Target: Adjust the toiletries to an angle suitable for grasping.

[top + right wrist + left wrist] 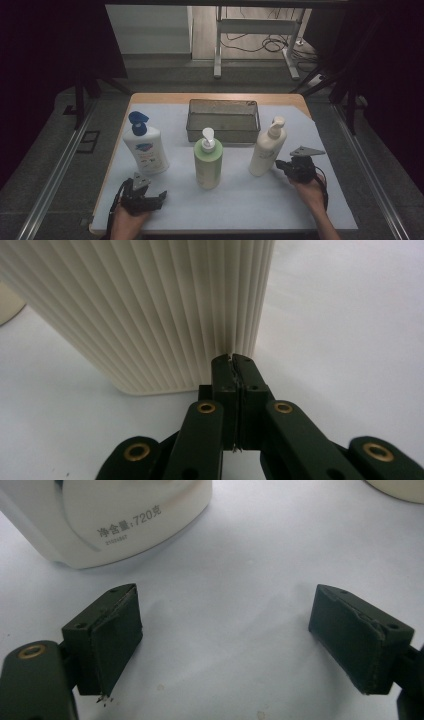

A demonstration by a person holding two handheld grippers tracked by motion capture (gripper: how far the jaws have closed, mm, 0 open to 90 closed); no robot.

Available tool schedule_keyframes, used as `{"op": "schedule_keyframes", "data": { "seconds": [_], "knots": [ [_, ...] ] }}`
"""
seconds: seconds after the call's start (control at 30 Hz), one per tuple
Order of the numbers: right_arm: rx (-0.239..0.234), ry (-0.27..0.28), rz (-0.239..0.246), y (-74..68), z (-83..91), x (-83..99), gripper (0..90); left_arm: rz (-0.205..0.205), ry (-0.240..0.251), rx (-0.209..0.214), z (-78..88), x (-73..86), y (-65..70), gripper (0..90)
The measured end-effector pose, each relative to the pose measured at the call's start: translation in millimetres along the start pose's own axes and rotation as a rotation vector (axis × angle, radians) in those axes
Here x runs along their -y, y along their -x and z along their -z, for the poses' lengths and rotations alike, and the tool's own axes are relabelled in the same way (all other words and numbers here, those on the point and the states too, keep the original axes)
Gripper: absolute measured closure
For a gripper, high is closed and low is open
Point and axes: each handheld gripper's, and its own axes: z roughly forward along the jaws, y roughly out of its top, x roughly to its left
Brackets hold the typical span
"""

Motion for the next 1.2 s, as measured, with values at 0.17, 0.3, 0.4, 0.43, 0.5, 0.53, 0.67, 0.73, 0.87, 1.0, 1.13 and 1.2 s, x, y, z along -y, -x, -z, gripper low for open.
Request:
{"op": "schedule_keyframes", "data": {
  "seconds": [0.17, 0.3, 0.4, 0.43, 0.5, 0.53, 0.67, 0.73, 0.87, 1.0, 1.13, 1.2],
  "knots": [
    [-0.005, 0.001, -0.003, 2.7, -5.2, -4.2, 89.4, 0.001, 0.0, 0.0, 0.0, 0.0, 0.0, 13.5],
    [-0.01, 0.0, -0.012, 4.7, -10.8, -8.9, 89.4, 0.0, 0.0, 0.0, 0.0, 0.0, 0.0, 13.5],
    [-0.015, 0.002, -0.019, 5.9, -14.8, -11.9, 89.5, 0.001, 0.001, 0.001, -0.1, 0.0, 0.0, 13.5],
    [-0.016, 0.002, -0.021, 6.2, -16.8, -13.3, 89.5, 0.001, 0.0, 0.0, 0.0, 0.0, 0.0, 13.5],
    [-0.019, 0.002, -0.021, 6.7, -20.0, -15.5, 89.4, 0.0, 0.0, 0.001, 0.0, 0.0, -0.1, 13.5],
    [-0.02, 0.003, -0.02, 7.1, -22.9, -17.5, 89.5, 0.001, 0.0, 0.001, -0.1, 0.0, -0.1, 13.5],
    [-0.029, -0.002, -0.028, 7.0, -29.3, -21.1, 89.4, 0.003, 0.002, 0.001, -0.1, 0.0, 0.1, 13.5],
    [-0.032, -0.005, -0.026, 6.1, -32.6, -22.8, 89.5, 0.0, -0.001, 0.001, 0.0, 0.0, -0.2, 13.5],
    [-0.026, -0.005, -0.026, 5.4, -36.9, -25.1, 89.4, 0.0, 0.0, 0.001, 0.0, 0.0, -0.1, 13.5],
    [-0.033, 0.001, -0.029, 5.9, -36.2, -24.3, 88.8, 0.0, 0.0, 0.001, 0.1, 0.1, 0.0, 13.5],
    [-0.039, 0.007, -0.015, 0.0, -26.6, -22.3, 88.3, 0.001, 0.001, 0.0, 0.0, 0.1, 0.1, 13.5],
    [-0.04, 0.012, -0.011, -3.0, -20.2, -21.6, 88.4, 0.001, 0.001, -0.001, 0.0, 0.2, 0.2, 13.5]
  ]
}}
